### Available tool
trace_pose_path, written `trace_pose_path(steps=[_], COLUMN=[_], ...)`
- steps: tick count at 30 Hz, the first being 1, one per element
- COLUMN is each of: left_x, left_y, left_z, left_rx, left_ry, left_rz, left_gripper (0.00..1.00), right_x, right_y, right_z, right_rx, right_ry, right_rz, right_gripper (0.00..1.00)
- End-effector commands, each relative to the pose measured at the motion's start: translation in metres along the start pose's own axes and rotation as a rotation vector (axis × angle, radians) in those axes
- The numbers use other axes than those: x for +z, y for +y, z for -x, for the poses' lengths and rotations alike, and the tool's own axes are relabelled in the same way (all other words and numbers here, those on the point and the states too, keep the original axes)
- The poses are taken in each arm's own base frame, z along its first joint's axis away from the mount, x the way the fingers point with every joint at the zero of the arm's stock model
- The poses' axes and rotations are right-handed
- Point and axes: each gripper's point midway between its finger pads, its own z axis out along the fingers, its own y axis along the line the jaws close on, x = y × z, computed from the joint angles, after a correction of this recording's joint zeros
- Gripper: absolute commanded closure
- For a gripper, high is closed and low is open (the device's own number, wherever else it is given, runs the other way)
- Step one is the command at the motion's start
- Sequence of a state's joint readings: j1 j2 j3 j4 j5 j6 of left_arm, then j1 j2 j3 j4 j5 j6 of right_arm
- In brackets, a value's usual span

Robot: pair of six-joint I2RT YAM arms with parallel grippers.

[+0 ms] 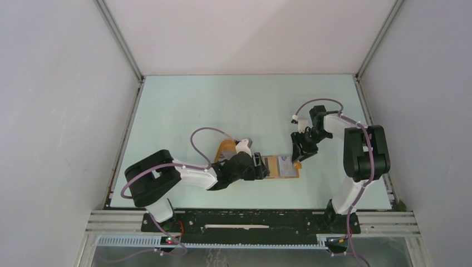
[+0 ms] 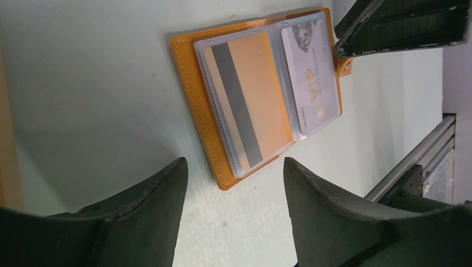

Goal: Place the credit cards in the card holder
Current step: Close the card holder at the center of the board.

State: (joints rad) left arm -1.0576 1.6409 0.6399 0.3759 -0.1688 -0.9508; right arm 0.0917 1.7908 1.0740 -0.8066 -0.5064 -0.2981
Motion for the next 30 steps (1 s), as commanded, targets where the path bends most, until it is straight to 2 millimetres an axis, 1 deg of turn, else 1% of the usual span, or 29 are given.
trace_pose_path(steps=[1, 5, 8, 11, 14, 16, 20, 30], left_x=[0.008, 0.014, 0.015, 0.015, 0.012, 0.008, 0.002, -0.006], left_y=[-0.006, -0.007, -0.01, -0.014, -0.02, -0.028, -0.038, -0.063], left_z=[0.001, -0.005, -0.006, -0.002, 0.004, 0.011, 0.018, 0.02], left_rx=[-0.059, -0.083, -0.098, -0.115, -0.128, -0.137, -0.147, -0.16], left_ry=[0.015, 0.04, 0.042, 0.028, 0.007, -0.014, -0.041, -0.04], left_rz=[0.001, -0.025, -0.058, -0.097, -0.135, -0.18, -0.238, -0.383], left_gripper=[0.31, 0.31, 0.31, 0.32, 0.33, 0.33, 0.34, 0.38], right_x=[0.006, 0.008, 0.01, 0.012, 0.015, 0.016, 0.015, 0.018], right_y=[0.008, 0.014, 0.018, 0.024, 0.029, 0.031, 0.036, 0.043], right_z=[-0.002, -0.001, -0.002, -0.003, -0.006, -0.007, -0.005, -0.007], right_rx=[0.034, 0.027, 0.017, 0.007, 0.011, 0.016, 0.012, -0.009], right_ry=[0.039, 0.045, 0.057, 0.067, 0.088, 0.099, 0.09, 0.104], right_rz=[0.055, 0.065, 0.072, 0.083, 0.11, 0.12, 0.141, 0.152], right_gripper=[0.46, 0.47, 0.47, 0.47, 0.51, 0.52, 0.53, 0.53])
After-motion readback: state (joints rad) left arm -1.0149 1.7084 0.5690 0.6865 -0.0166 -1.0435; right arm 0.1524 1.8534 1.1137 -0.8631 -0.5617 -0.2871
